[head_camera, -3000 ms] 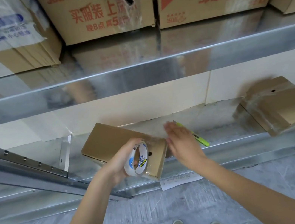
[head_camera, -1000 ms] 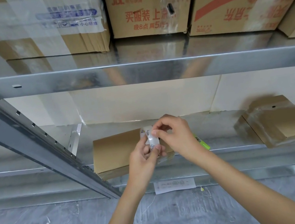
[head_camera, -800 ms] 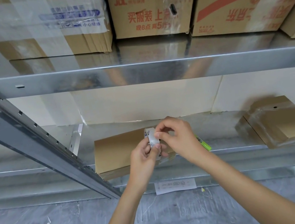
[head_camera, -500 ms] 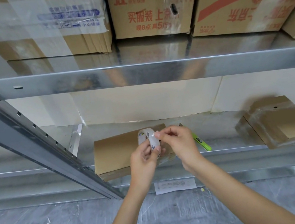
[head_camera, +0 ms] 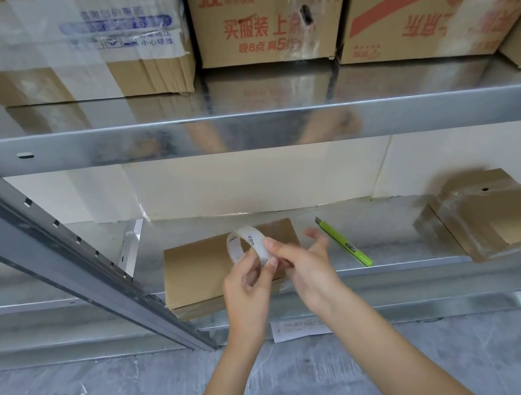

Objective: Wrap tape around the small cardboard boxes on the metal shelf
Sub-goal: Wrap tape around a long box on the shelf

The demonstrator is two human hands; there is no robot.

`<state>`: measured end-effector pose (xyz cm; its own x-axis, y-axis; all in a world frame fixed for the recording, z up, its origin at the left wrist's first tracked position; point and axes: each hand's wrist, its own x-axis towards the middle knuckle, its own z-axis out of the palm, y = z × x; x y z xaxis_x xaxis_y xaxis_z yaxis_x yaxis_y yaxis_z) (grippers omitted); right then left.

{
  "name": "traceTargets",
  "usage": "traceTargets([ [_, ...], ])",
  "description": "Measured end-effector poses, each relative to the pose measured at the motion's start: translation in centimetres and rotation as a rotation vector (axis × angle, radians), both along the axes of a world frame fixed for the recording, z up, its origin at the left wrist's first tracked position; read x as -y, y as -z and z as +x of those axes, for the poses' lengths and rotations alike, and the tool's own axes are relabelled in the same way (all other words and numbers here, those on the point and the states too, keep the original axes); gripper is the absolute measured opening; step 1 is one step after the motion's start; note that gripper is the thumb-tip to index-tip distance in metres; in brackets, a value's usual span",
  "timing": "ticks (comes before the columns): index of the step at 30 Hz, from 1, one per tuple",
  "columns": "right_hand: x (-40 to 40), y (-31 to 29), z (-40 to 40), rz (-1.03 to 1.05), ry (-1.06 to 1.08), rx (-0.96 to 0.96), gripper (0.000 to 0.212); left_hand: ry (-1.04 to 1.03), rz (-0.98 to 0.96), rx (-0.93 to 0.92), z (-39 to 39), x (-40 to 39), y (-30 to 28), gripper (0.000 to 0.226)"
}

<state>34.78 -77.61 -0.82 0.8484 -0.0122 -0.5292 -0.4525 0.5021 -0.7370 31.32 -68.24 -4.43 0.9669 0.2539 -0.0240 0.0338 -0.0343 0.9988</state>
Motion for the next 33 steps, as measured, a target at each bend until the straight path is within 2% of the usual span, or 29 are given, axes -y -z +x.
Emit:
traceTargets([
  [1, 0.4, 0.1, 0.1, 0.025, -0.028, -0.015, 0.064, 0.008, 0.015, 0.010, 0.0, -0.1, 0.0, 0.010],
  [2, 0.6, 0.1, 0.1, -0.012, -0.079, 0.007, 0.056, 0.014, 0.032, 0.013, 0.1, -0.1, -0.1, 0.012],
  [5, 1.1, 0.0, -0.3, -0.290, -0.180, 0.127, 0.011, 0.047, 0.067, 0.007, 0.7, -0.3, -0.4, 0.017],
  [8, 1.9, -0.2, -0.2, -0.256, -0.162, 0.143, 0.008, 0.101, 0.230, 0.058, 1.2, -0.3, -0.4, 0.014],
  [10, 3.1, -0.5, 0.3, -0.165, -0.140, 0.134, 0.009, 0.129, 0.327, 0.100, 1.4, -0.4, -0.7, 0.037],
  [11, 4.0, -0.5, 0.8, -0.182, -0.104, 0.133, 0.009, 0.154, 0.377, 0.113, 1.5, -0.5, -0.9, 0.050],
  [13, 6.5, -0.1, 2.2, -0.414, -0.012, 0.166, 0.005, 0.186, 0.553, 0.146, 1.6, -1.4, -0.9, 0.063],
  [15, 9.7, 1.0, 3.7, -0.789, 0.031, 0.229, 0.006, 0.195, 0.840, 0.164, 1.9, -2.6, -0.2, 0.069],
  [18, 14.1, 4.2, 5.2, -1.311, -0.058, 0.202, 0.013, 0.292, 1.228, -0.050, 2.7, -4.1, 1.4, 0.084],
  [20, 16.2, 6.7, 5.7, -1.482, -0.170, 0.140, 0.014, 0.374, 1.324, -0.177, 3.2, -4.9, 3.0, 0.090],
  [21, 16.9, 7.8, 6.0, -1.548, -0.238, 0.113, 0.014, 0.399, 1.364, -0.183, 3.3, -5.5, 3.9, 0.090],
  [23, 17.6, 9.5, 6.4, -1.662, -0.393, 0.055, 0.017, 0.422, 1.421, -0.139, 3.6, -6.8, 5.0, 0.089],
  [26, 17.4, 10.3, 6.7, -1.807, -0.548, 0.023, 0.018, 0.444, 1.404, -0.076, 3.8, -7.8, 5.7, 0.085],
  [28, 16.5, 10.0, 7.0, -1.876, -0.528, 0.063, 0.030, 0.420, 1.395, -0.051, 3.9, -7.7, 5.8, 0.078],
  [30, 13.9, 8.8, 7.2, -1.848, -0.441, 0.212, 0.047, 0.386, 1.407, -0.038, 3.8, -7.4, 5.6, 0.071],
  [31, 12.0, 8.0, 7.4, -1.770, -0.436, 0.313, 0.051, 0.380, 1.415, -0.035, 3.7, -7.3, 5.6, 0.069],
  [33, 7.2, 6.9, 7.9, -1.555, -0.563, 0.524, 0.054, 0.385, 1.421, -0.039, 3.6, -7.4, 5.5, 0.067],
])
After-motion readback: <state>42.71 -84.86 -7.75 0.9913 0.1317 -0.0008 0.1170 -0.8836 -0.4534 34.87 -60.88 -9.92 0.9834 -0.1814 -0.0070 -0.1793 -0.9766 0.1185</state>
